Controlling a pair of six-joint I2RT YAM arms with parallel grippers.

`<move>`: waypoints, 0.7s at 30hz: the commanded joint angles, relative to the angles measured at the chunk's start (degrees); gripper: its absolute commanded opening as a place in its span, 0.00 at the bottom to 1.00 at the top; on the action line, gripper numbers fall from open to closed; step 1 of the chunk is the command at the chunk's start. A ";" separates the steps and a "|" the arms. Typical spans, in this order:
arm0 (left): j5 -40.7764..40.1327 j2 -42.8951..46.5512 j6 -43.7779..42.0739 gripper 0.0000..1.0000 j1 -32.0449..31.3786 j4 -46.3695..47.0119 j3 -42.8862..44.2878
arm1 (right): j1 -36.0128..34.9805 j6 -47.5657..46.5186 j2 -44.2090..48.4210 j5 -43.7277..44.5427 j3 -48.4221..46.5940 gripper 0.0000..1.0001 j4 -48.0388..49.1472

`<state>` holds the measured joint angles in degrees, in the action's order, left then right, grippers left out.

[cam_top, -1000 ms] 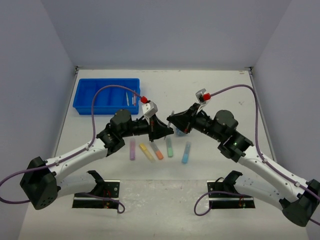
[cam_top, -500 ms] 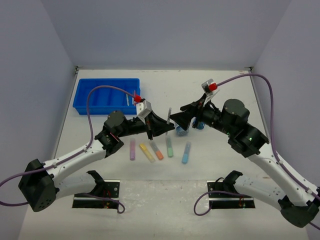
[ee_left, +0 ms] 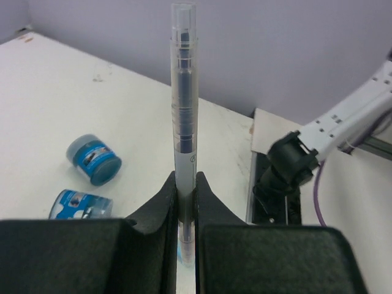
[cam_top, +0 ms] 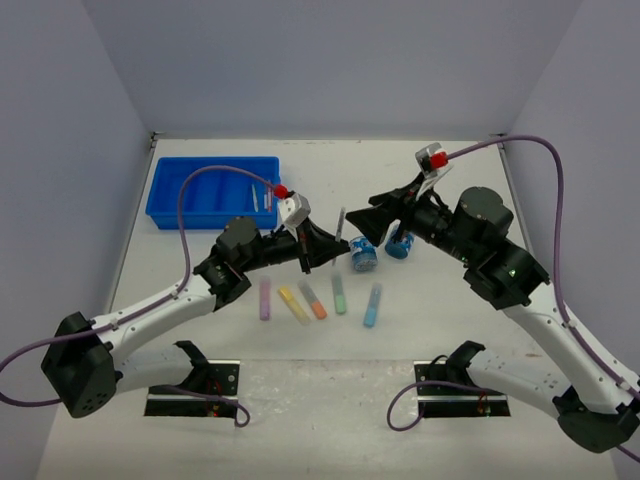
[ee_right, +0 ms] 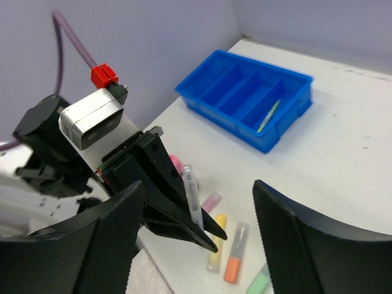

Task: Sort the stationery into containers
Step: Place the pen in the storage box.

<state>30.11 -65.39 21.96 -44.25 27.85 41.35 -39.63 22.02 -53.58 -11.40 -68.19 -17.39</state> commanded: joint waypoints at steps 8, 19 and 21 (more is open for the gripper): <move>-45.84 -27.65 -6.93 0.00 19.10 -40.09 37.22 | 4.93 -1.90 8.85 26.97 5.57 0.98 -4.70; -37.28 -47.12 -11.47 0.00 29.22 -47.04 54.65 | 5.35 -2.66 6.28 23.77 6.84 0.99 -5.66; -37.05 -47.63 -11.33 0.00 29.22 -46.66 53.77 | 5.35 -2.69 5.77 23.09 6.75 0.99 -5.72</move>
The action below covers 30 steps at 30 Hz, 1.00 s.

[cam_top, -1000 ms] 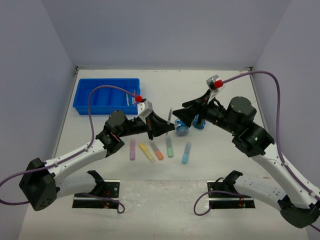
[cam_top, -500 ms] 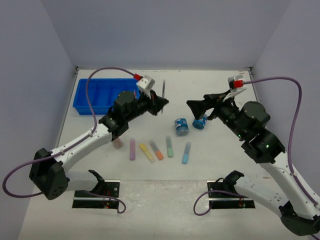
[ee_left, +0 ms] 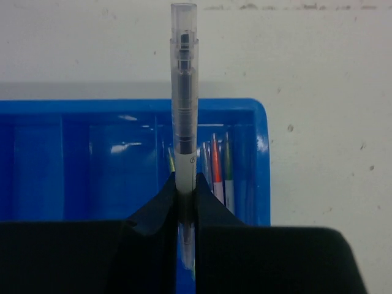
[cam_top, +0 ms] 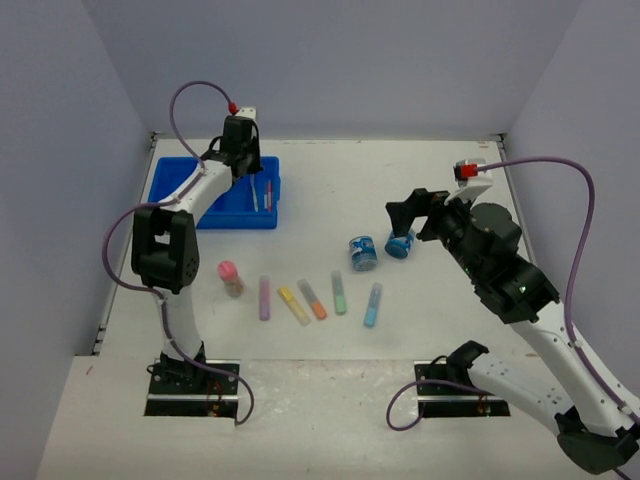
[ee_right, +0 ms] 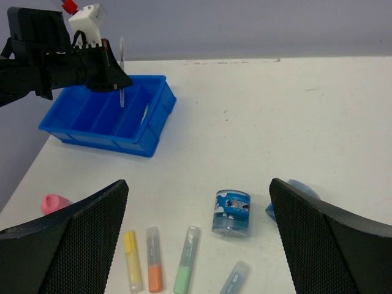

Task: Sort the stationery into containers
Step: Place the pen in the storage box.

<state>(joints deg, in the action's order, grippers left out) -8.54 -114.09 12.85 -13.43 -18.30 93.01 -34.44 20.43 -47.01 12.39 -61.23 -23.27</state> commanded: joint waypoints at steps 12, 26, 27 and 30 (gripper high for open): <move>2.86 2.06 1.66 0.13 -1.68 2.87 -7.31 | 0.16 -1.10 -4.57 -2.72 -1.12 0.99 -0.40; 5.73 13.06 4.71 0.61 -2.09 5.14 -11.79 | 1.57 -1.03 -10.26 -2.09 -1.87 0.99 -1.62; 5.25 15.67 5.26 0.64 -2.47 5.73 -12.86 | 2.38 -0.41 -11.94 -1.92 -1.90 0.99 -2.20; 0.69 23.26 6.17 0.93 -5.82 6.94 -15.93 | 5.22 3.45 -18.28 0.43 -2.31 0.99 -5.35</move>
<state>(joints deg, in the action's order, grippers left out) -4.30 -104.01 16.83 -15.71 -16.48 78.77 -32.23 20.38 -58.52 9.57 -61.67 -24.94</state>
